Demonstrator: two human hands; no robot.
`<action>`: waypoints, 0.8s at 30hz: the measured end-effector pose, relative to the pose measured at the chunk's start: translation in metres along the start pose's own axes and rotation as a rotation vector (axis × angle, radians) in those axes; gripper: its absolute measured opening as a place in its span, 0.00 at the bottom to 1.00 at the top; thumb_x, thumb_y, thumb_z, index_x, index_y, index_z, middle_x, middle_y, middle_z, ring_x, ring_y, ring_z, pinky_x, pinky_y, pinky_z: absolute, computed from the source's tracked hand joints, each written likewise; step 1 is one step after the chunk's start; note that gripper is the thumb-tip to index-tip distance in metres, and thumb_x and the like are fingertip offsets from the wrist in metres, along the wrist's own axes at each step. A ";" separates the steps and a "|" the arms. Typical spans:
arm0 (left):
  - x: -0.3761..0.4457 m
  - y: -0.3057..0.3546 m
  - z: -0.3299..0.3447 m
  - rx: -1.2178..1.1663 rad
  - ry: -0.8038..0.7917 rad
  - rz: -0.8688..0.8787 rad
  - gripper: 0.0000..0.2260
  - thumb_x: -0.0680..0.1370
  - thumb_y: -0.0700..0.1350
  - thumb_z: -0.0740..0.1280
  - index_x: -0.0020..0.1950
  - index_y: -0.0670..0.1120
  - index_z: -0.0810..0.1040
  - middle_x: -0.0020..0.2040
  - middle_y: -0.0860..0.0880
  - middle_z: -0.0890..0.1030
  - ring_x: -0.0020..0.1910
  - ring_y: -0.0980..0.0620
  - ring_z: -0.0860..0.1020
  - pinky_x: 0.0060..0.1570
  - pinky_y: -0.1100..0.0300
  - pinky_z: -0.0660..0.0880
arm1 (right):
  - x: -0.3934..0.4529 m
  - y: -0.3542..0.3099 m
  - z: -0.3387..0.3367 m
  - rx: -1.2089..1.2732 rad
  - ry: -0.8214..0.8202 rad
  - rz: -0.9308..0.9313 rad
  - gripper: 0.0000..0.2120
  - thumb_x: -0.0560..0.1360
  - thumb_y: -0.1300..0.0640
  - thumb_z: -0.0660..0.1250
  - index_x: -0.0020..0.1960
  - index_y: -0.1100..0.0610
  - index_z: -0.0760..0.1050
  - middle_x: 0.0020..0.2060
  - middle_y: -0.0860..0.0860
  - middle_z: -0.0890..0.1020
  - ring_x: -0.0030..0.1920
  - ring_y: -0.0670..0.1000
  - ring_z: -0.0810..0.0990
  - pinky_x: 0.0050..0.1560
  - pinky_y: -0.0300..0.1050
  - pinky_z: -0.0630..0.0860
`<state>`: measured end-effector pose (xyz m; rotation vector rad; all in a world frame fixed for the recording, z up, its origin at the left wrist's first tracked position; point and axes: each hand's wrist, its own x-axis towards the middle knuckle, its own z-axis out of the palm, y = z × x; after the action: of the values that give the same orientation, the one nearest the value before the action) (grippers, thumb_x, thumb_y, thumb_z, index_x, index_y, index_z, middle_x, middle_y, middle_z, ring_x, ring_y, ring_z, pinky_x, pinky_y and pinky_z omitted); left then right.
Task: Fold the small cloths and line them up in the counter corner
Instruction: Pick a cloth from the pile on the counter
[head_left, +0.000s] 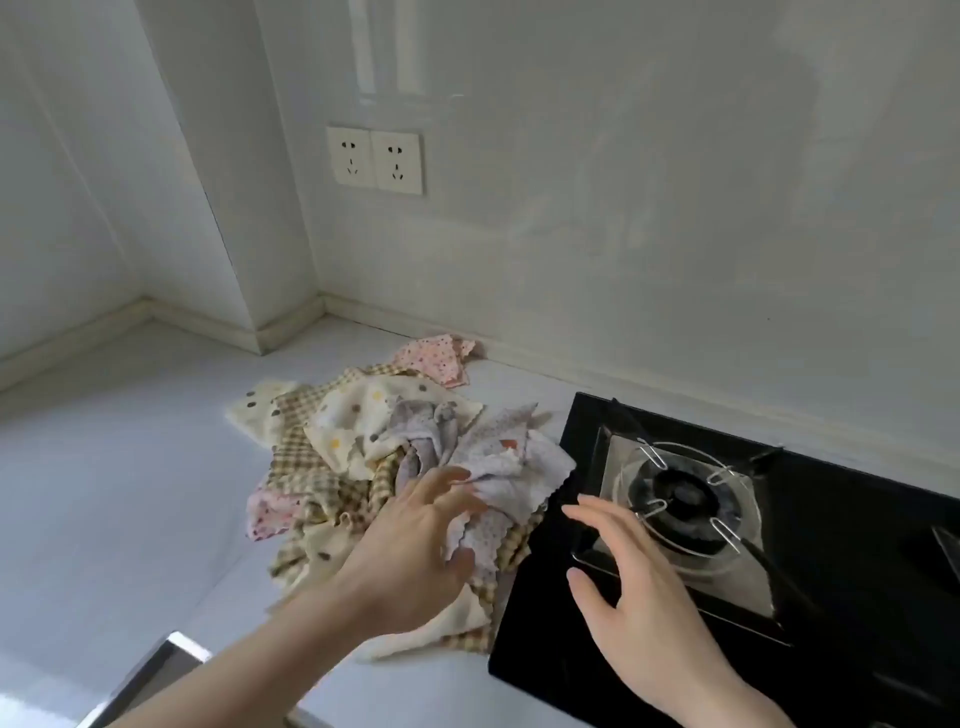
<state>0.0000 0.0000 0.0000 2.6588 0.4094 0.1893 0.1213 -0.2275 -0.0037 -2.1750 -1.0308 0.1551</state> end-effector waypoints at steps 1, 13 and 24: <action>0.006 -0.002 0.011 -0.011 0.021 0.027 0.20 0.80 0.54 0.64 0.72 0.61 0.69 0.78 0.60 0.58 0.77 0.57 0.58 0.75 0.60 0.59 | -0.003 0.007 0.007 -0.027 -0.014 -0.052 0.25 0.81 0.51 0.67 0.72 0.33 0.64 0.71 0.25 0.58 0.73 0.27 0.56 0.65 0.22 0.58; 0.004 -0.030 0.101 0.123 0.358 0.130 0.23 0.78 0.59 0.59 0.72 0.57 0.70 0.74 0.59 0.68 0.74 0.56 0.65 0.75 0.55 0.63 | -0.041 0.066 0.063 -0.226 -0.008 -0.087 0.22 0.82 0.44 0.60 0.74 0.35 0.62 0.74 0.28 0.55 0.73 0.34 0.59 0.71 0.36 0.61; -0.119 -0.012 0.100 0.197 0.275 -0.071 0.20 0.77 0.57 0.63 0.69 0.57 0.73 0.72 0.58 0.67 0.73 0.51 0.64 0.71 0.55 0.64 | -0.118 0.056 0.069 -0.335 0.061 -0.046 0.21 0.83 0.50 0.58 0.76 0.44 0.69 0.75 0.40 0.67 0.76 0.43 0.63 0.78 0.42 0.55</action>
<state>-0.0963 -0.0678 -0.1023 2.8124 0.6382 0.5207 0.0499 -0.2978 -0.1123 -2.4339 -1.1358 -0.1131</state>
